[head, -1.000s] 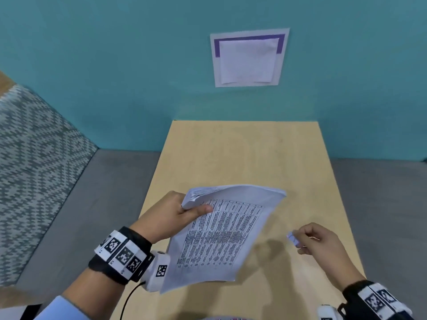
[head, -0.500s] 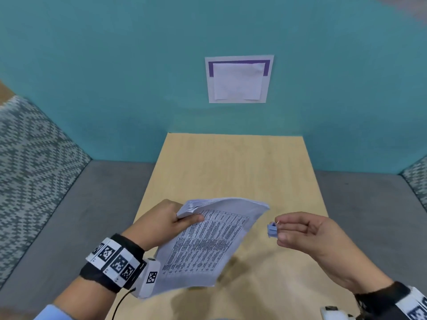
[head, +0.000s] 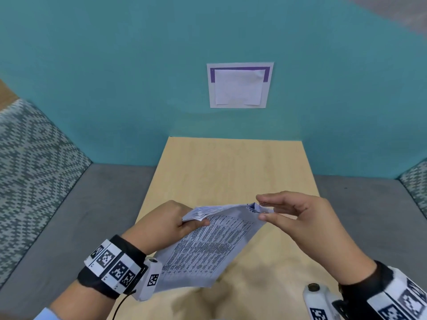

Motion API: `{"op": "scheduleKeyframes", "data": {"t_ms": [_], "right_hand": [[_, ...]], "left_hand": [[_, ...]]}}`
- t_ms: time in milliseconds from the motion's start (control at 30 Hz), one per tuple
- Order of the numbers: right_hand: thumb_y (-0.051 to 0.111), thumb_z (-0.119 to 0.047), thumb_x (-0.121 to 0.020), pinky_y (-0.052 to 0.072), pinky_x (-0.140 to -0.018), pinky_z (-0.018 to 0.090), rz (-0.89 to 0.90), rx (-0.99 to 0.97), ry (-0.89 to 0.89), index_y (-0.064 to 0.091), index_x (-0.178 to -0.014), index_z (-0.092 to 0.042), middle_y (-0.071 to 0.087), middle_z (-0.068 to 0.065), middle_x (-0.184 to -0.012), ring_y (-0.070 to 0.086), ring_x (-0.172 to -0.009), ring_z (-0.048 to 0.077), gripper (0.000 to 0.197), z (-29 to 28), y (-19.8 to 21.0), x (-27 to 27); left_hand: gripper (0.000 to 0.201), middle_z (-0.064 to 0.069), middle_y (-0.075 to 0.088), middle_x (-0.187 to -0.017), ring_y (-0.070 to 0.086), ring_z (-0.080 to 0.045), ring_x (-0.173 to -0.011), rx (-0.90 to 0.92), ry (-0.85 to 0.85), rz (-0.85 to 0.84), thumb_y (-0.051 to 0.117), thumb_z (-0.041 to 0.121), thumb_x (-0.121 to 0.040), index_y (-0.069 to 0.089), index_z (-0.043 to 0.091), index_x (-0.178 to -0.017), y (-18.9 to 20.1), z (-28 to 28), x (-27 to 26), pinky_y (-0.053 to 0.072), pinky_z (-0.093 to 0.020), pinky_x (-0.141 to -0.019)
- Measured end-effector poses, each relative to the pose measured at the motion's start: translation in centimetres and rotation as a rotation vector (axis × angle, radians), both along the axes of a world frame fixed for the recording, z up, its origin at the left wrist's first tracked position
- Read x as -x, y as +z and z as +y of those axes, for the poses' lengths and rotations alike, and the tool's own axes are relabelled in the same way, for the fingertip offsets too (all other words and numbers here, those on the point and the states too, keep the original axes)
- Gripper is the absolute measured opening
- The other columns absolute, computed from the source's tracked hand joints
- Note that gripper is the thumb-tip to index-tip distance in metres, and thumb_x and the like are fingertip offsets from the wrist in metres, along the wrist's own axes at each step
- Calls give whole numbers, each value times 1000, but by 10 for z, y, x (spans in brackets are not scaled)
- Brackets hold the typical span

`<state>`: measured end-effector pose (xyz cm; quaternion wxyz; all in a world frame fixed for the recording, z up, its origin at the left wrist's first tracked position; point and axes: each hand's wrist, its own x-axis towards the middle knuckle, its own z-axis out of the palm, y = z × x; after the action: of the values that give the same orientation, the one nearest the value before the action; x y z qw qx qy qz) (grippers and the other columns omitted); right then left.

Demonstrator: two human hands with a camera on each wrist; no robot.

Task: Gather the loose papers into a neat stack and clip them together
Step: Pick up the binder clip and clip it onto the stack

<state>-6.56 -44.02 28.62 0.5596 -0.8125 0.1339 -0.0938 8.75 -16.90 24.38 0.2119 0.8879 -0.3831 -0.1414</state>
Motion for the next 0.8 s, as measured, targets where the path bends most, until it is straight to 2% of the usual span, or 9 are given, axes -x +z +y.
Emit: {"op": "scheduleKeyframes", "data": {"t_ms": [67, 100, 133, 233, 333, 400, 500, 667, 800], "right_hand": [[87, -13, -82, 51, -92, 9, -35, 117, -7, 85, -96, -31, 79, -29, -99, 72, -99, -11, 23, 2, 4, -1], [86, -13, -82, 50, -91, 7, -45, 163, 1, 86, -94, -31, 79, -30, -98, 71, -99, -13, 22, 3, 4, -2], [86, -13, -82, 50, -91, 6, -50, 199, 12, 86, -92, -31, 78, -31, -98, 71, -98, -14, 21, 3, 4, -3], [88, -15, -81, 51, -90, 7, -44, 264, 37, 86, -88, -28, 81, -25, -95, 71, -95, -14, 15, 2, 3, -8], [88, -15, -81, 51, -88, 7, -40, 303, 52, 86, -87, -25, 81, -22, -94, 72, -94, -13, 12, 1, 3, -10], [88, -16, -81, 50, -86, 6, -42, 320, 55, 86, -87, -25, 81, -22, -94, 71, -95, -13, 11, 1, 2, -10], [88, -18, -81, 52, -85, 11, -42, 367, 70, 85, -87, -29, 80, -23, -93, 72, -94, -9, 12, 0, 2, -11], [88, -19, -81, 53, -83, 13, -14, 374, 105, 84, -85, -32, 80, -25, -92, 72, -95, -8, 14, 1, 1, -11], [88, -19, -81, 49, -78, 6, 4, 326, 96, 84, -82, -31, 79, -30, -92, 71, -90, -12, 13, -1, 8, -5]], "left_hand": [[41, 32, 57, -60, 49, -2, -51, 2, -14, 1, 66, 51, -99, 55, 30, -67, 3, -2, 3, 34, -16, -50], [23, 36, 57, -60, 51, 0, -52, 4, -34, -10, 68, 48, -100, 55, 46, -81, 6, -3, 5, 35, -15, -51], [24, 35, 57, -58, 51, 1, -52, 7, -36, -19, 69, 46, -101, 52, 52, -84, 8, -3, 6, 35, -14, -51], [46, 12, 49, -45, 49, -1, -49, 39, -32, -58, 70, 49, -99, 53, 31, -59, 3, -1, 3, 34, -13, -49], [13, 10, 56, -50, 54, -6, -58, 39, -107, -105, 67, 45, -102, 66, 40, -90, 1, 0, 3, 37, -12, -52], [34, 2, 71, -67, 58, -16, -65, 18, -168, -165, 55, 49, -104, 77, 24, -95, -5, 1, 1, 38, -18, -54], [49, -1, 72, -71, 63, -24, -63, 19, -214, -241, 39, 49, -97, 71, 15, -82, -11, 3, -2, 40, -34, -55], [28, 2, 65, -67, 57, -20, -59, 54, -246, -254, 46, 35, -95, 62, 22, -75, -5, 1, 0, 44, -33, -53], [27, 1, 59, -62, 39, -13, -56, 70, -232, -221, 46, 36, -95, 40, 31, -69, -2, -5, 1, 34, -29, -52]]}}
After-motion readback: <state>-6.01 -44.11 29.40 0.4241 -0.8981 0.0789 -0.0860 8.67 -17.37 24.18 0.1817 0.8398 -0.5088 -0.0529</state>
